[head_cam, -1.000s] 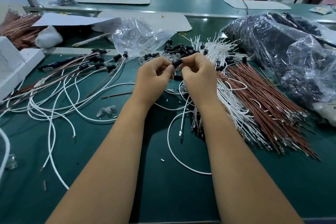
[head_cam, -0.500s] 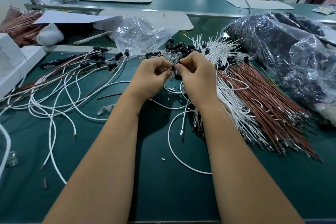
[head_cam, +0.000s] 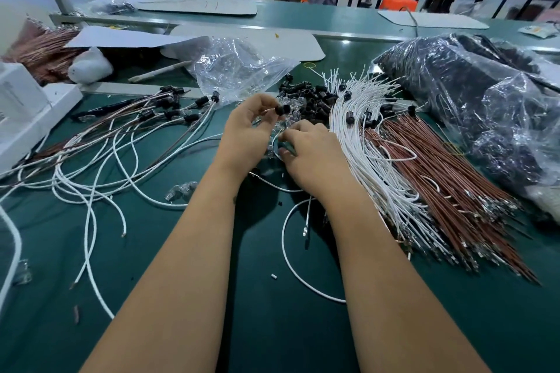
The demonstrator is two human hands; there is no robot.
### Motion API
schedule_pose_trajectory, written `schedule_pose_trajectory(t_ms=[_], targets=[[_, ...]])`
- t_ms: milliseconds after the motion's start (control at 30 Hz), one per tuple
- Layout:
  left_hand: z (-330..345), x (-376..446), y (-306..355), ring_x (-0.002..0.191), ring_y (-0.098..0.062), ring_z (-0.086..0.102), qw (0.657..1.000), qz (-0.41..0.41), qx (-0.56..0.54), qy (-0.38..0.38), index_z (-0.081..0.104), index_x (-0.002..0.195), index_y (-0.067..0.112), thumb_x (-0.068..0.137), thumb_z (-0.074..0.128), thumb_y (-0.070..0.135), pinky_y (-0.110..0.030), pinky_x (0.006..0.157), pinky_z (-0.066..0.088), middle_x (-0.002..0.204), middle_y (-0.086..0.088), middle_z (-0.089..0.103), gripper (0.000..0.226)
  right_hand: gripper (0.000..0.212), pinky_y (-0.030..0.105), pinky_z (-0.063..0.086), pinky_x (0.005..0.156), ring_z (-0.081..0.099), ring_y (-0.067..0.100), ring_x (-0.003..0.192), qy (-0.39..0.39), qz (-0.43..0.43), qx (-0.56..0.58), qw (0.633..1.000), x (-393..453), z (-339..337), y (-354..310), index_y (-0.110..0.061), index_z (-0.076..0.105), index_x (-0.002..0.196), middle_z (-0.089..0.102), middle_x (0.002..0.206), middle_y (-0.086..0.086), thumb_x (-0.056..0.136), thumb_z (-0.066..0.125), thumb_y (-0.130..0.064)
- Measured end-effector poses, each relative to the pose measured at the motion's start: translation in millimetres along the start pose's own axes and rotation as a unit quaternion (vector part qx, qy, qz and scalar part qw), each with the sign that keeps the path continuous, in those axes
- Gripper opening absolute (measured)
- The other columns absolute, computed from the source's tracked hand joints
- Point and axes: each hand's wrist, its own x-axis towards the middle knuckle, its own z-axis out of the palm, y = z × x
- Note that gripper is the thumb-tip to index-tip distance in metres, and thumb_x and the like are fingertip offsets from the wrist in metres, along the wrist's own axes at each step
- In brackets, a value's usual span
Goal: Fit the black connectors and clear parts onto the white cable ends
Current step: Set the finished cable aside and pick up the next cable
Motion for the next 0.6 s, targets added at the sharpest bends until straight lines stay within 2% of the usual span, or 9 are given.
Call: schedule_pose_trajectory(t_ms=[133, 267, 400, 433, 500, 600], targets=[[1.5, -0.2, 1.2, 0.081, 0.003, 0.063, 0.996, -0.014, -0.083, -0.015, 0.055, 0.087, 0.019, 0.095, 0.051, -0.001, -0.011, 0.078, 0.046, 0.088, -0.003, 0.066, 0.022, 0.027, 0.037, 0.035, 0.093, 0.047, 0.026, 0.108, 0.001, -0.001, -0.001, 1.0, -1.0, -0.9, -1.0, -0.017, 0.065, 0.114, 0.057, 0.122, 0.001, 0.096, 0.049, -0.029], [-2.4, 2.0, 0.6, 0.092, -0.003, 0.063, 0.988, -0.02, -0.153, -0.024, 0.054, 0.088, 0.019, 0.096, 0.052, 0.003, -0.014, 0.085, 0.046, 0.083, 0.01, 0.072, 0.018, 0.021, 0.031, 0.037, 0.088, 0.05, 0.022, 0.104, 0.036, 0.022, 0.086, 0.995, -0.9, -2.8, -1.9, -0.012, 0.069, 0.107, 0.06, 0.112, 0.002, 0.094, 0.054, -0.02], [-5.0, 0.8, 3.7, 0.09, -0.005, 0.064, 0.984, -0.016, -0.173, -0.04, 0.056, 0.089, 0.017, 0.095, 0.052, 0.003, -0.017, 0.088, 0.047, 0.081, 0.011, 0.072, 0.016, 0.017, 0.023, 0.04, 0.079, 0.054, 0.017, 0.093, 0.084, 0.044, 0.166, 0.982, -1.8, -7.0, -1.7, -0.011, 0.068, 0.101, 0.06, 0.101, 0.002, 0.085, 0.063, -0.007], [-5.3, 0.5, 4.4, 0.085, -0.007, 0.064, 0.985, -0.022, -0.167, -0.035, 0.057, 0.09, 0.016, 0.095, 0.052, 0.002, -0.018, 0.085, 0.048, 0.079, 0.009, 0.072, 0.016, 0.015, 0.021, 0.042, 0.076, 0.056, 0.016, 0.089, 0.102, 0.05, 0.186, 0.976, -1.6, -8.3, -1.6, -0.013, 0.067, 0.097, 0.061, 0.097, 0.002, 0.084, 0.064, -0.005], [-5.7, -1.1, 5.8, 0.068, -0.012, 0.056, 0.994, -0.039, -0.105, -0.018, 0.059, 0.089, 0.017, 0.096, 0.052, 0.002, -0.018, 0.07, 0.047, 0.071, 0.006, 0.065, 0.017, 0.013, 0.011, 0.042, 0.066, 0.057, 0.01, 0.076, 0.14, 0.072, 0.255, 0.954, -1.2, -10.8, -1.8, -0.017, 0.063, 0.089, 0.063, 0.085, -0.002, 0.084, 0.065, -0.005], [-4.1, -4.1, 4.4, 0.049, -0.005, 0.038, 0.996, -0.07, 0.043, -0.017, 0.06, 0.088, 0.015, 0.095, 0.049, 0.006, -0.015, 0.048, 0.032, 0.065, 0.003, 0.049, 0.016, 0.013, 0.011, 0.045, 0.06, 0.056, 0.003, 0.067, 0.178, 0.121, 0.393, 0.894, -0.9, -15.2, -1.3, -0.022, 0.058, 0.086, 0.061, 0.076, -0.007, 0.089, 0.065, -0.011]])
